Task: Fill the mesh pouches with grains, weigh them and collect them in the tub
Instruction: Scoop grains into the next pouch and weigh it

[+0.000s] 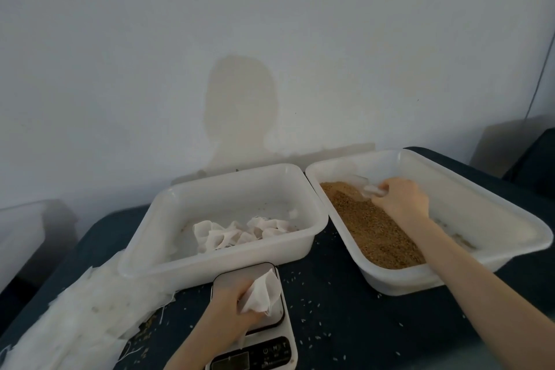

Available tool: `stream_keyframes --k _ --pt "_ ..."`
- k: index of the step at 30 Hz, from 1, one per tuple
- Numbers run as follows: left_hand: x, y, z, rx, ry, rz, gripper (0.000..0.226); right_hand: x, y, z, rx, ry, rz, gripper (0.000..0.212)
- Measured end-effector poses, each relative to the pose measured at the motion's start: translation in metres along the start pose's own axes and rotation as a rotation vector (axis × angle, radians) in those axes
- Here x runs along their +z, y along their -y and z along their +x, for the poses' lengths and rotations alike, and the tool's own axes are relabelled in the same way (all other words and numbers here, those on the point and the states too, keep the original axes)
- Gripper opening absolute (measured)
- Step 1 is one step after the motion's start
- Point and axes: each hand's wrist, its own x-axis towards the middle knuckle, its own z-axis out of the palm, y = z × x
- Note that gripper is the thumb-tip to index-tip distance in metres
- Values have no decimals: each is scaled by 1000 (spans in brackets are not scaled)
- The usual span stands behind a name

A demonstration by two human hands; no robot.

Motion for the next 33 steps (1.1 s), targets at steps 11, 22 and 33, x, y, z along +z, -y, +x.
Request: stream_keyframes --k 11,22,33 --pt "-6 5 2 -119 -10 38 19 -6 5 -5 -15 -5 182 23" --pt "-47 11 -5 -125 -117 -15 23 -26 45 -43 -286 23 545 12" --pt "-67 16 -18 -142 -159 -25 33 -21 57 -94 -626 394 616 17"
